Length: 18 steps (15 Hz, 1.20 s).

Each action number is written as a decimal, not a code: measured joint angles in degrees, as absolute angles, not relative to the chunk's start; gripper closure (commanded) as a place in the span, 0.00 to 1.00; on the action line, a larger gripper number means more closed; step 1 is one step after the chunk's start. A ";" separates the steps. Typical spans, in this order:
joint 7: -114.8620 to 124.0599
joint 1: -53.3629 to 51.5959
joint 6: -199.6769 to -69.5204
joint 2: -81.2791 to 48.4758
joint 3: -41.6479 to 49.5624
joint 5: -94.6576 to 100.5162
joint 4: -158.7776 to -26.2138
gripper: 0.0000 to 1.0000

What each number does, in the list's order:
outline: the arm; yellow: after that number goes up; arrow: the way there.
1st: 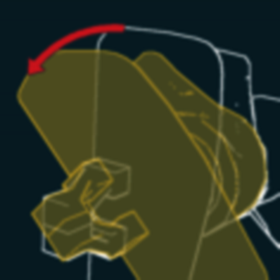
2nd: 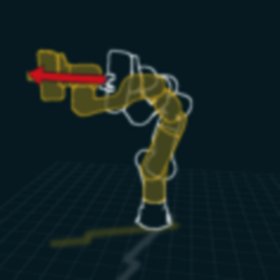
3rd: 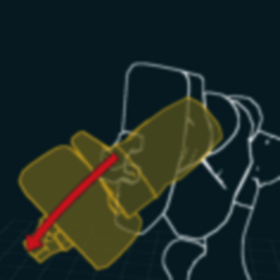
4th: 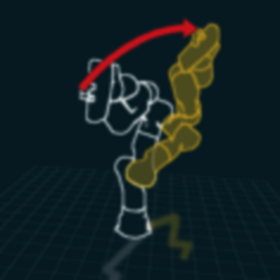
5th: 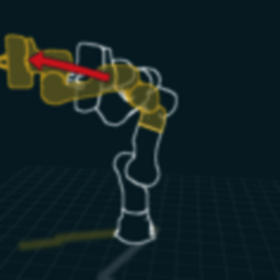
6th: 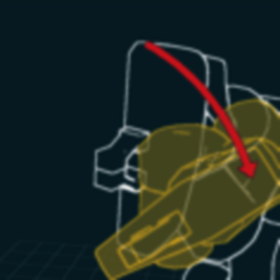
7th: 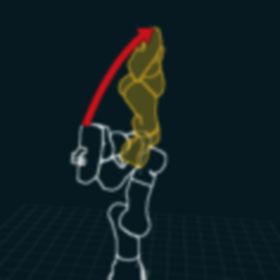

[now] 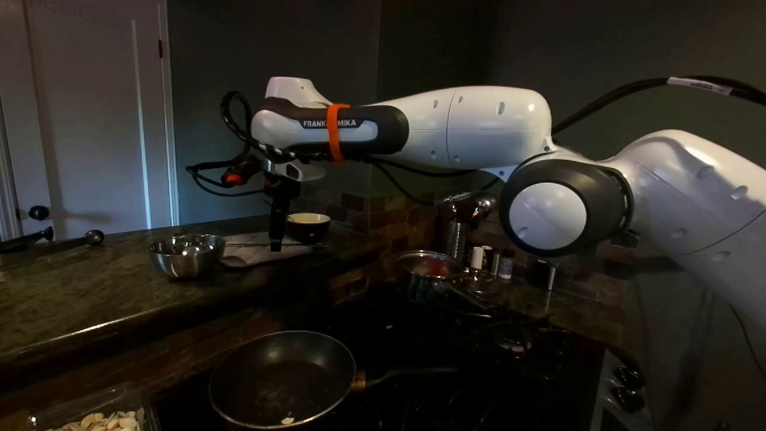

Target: Remove the silver bowl from the black pan and put it on the countertop then pick up the silver spoon and put it in the pot.

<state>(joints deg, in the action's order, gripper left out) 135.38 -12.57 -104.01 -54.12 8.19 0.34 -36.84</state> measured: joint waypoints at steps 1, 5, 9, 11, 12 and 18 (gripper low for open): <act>135.38 -12.14 -104.01 -54.71 8.14 -0.02 -36.41 0.00; 136.77 -10.86 -104.21 -56.95 8.11 -1.34 -34.63 0.00; 140.57 -10.22 -104.20 -57.91 8.12 -1.82 -33.27 0.00; 143.05 -9.95 -104.02 -58.13 8.12 -1.83 -32.95 0.00; 144.50 -9.84 -103.75 -58.13 8.13 -1.83 -32.89 0.00; 151.88 -9.94 -96.69 -58.12 8.14 -1.83 -32.19 0.00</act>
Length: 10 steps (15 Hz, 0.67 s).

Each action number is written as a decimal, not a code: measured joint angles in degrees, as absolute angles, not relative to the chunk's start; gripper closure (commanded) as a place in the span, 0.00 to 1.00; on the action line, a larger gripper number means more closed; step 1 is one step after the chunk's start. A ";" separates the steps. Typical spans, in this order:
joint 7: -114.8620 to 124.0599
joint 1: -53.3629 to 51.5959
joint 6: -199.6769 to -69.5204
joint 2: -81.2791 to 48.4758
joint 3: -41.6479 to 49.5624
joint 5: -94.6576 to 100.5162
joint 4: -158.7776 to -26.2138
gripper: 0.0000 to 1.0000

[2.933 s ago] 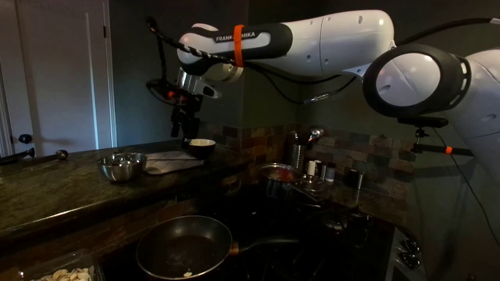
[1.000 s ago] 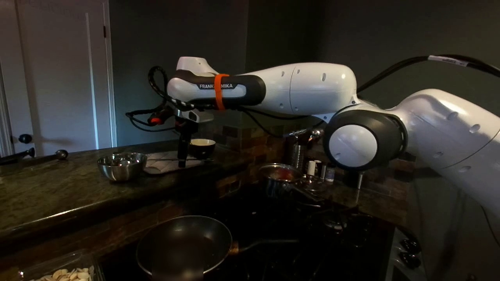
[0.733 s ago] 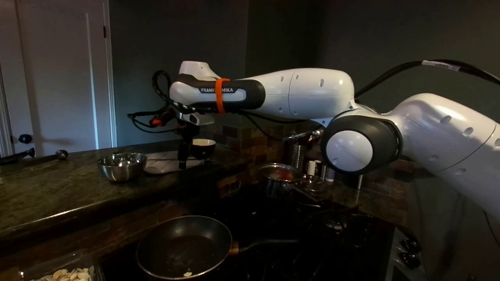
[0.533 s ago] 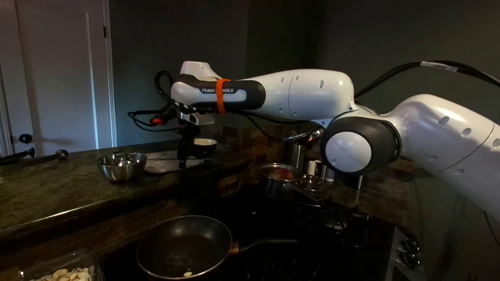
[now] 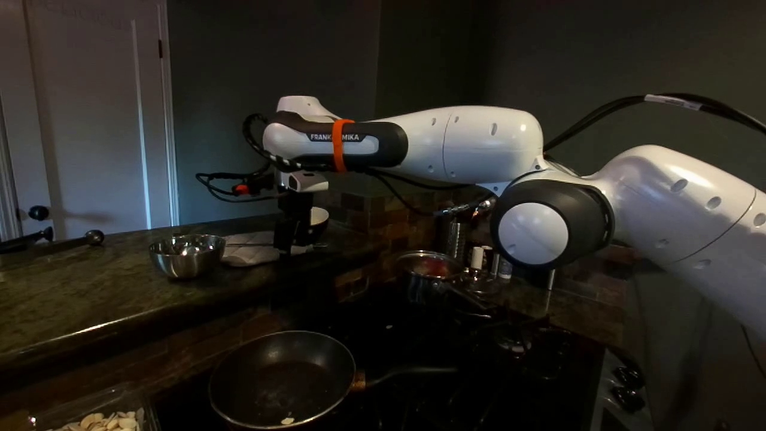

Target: Remove the silver bowl from the black pan and put it on the countertop then pick up the silver spoon and put it in the pot.

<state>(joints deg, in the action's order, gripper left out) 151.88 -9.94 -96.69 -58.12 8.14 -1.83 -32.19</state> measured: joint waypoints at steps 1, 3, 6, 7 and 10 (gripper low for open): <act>152.02 -10.07 -95.60 -58.12 8.11 -1.83 -32.04 0.00; 152.04 -10.41 -94.17 -58.12 8.04 -1.83 -31.79 0.00; 152.04 -10.72 -93.98 -58.12 7.94 -1.84 -31.57 0.00; 152.13 -10.73 -93.98 -58.12 7.83 -2.08 -31.53 0.00; 152.73 -10.84 -92.81 -57.94 7.43 -3.12 -31.43 0.00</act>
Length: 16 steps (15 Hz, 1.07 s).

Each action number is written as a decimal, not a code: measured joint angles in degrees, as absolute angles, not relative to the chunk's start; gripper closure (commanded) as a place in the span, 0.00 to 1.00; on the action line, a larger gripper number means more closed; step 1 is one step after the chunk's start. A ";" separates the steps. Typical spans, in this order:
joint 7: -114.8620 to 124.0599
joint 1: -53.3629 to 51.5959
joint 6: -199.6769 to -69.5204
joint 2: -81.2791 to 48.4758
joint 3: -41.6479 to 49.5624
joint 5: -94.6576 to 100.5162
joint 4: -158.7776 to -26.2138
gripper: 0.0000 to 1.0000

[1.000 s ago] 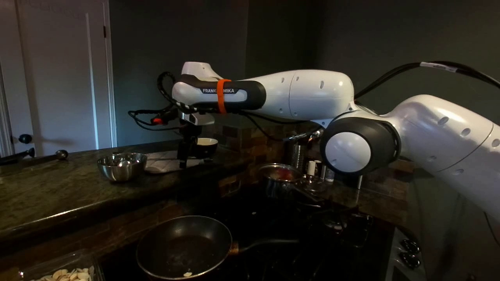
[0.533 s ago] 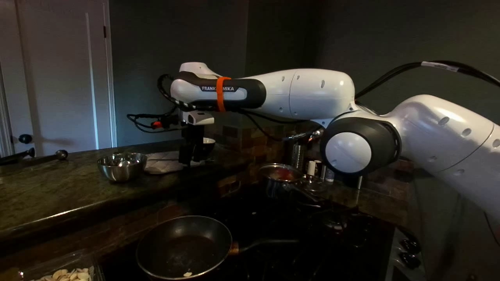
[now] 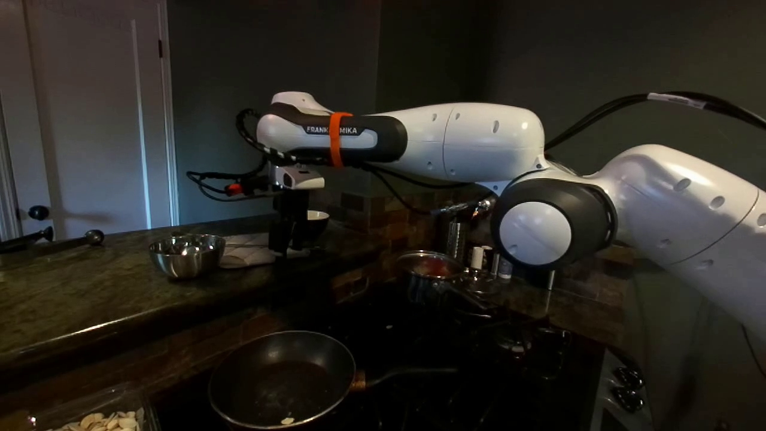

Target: Remove the silver bowl from the black pan and put it on the countertop then pick up the silver spoon and put it in the pot.

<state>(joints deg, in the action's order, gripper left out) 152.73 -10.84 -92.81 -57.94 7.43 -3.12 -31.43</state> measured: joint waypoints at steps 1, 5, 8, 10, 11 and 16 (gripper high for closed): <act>152.74 -11.06 -91.94 -57.80 7.24 -3.25 -31.41 0.00; 153.01 -12.10 -91.53 -56.61 7.04 -3.31 -30.77 0.00; 153.94 -12.07 -95.50 -55.59 7.37 -3.16 -28.74 0.00; 154.11 -12.03 -98.02 -55.23 7.85 -2.89 -28.01 0.00; 154.11 -11.91 -98.10 -55.49 7.73 -2.42 -27.35 0.03; 154.11 -11.69 -98.97 -58.86 7.18 -0.05 -26.20 0.17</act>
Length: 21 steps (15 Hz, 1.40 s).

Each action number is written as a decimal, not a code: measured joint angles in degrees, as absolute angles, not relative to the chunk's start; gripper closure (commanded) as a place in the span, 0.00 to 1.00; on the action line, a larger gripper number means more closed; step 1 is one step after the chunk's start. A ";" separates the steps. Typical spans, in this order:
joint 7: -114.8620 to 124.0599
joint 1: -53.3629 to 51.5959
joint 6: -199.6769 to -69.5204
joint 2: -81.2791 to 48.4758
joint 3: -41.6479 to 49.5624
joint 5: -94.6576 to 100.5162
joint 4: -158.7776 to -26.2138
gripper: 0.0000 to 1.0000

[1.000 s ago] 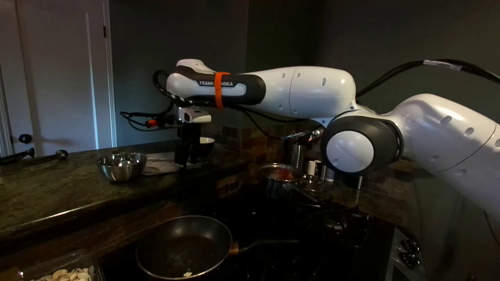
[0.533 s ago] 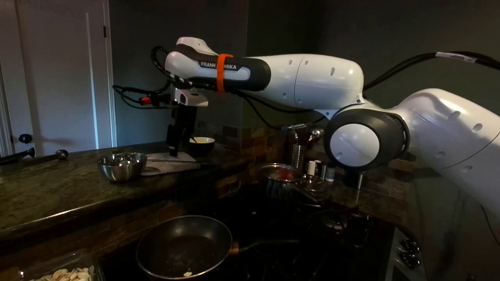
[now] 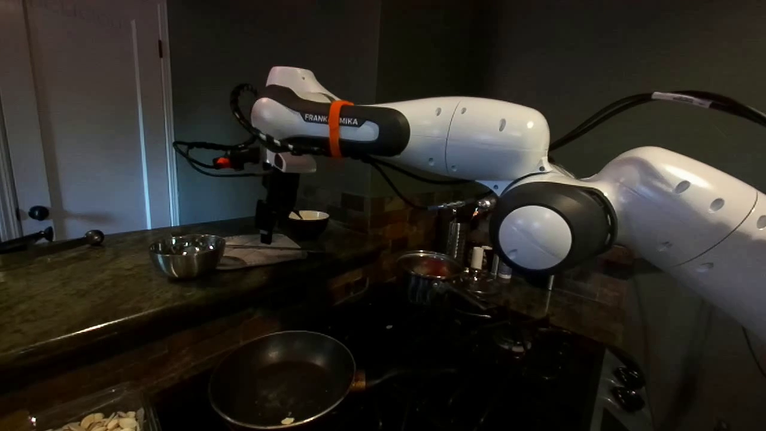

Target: Remove the silver bowl from the black pan and put it on the countertop then pick up the silver spoon and put it in the pot.

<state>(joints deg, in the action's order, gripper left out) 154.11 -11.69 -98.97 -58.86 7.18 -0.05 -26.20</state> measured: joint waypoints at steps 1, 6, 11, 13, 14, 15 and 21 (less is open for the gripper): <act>154.11 -11.66 -99.12 -59.59 7.17 0.20 -26.15 0.26; 154.26 -10.91 -99.73 -61.28 7.00 0.40 -26.05 0.21; 154.82 -10.41 -99.73 -61.28 6.69 0.40 -25.98 0.04; 154.76 -10.41 -99.80 -61.27 6.23 0.40 -25.89 0.01; 154.35 -10.45 -100.18 -61.22 5.90 0.40 -25.84 0.00; 153.66 -10.51 -100.92 -61.16 5.52 0.40 -25.82 0.00; 152.70 -10.95 -102.55 -60.98 3.60 0.10 -25.82 0.00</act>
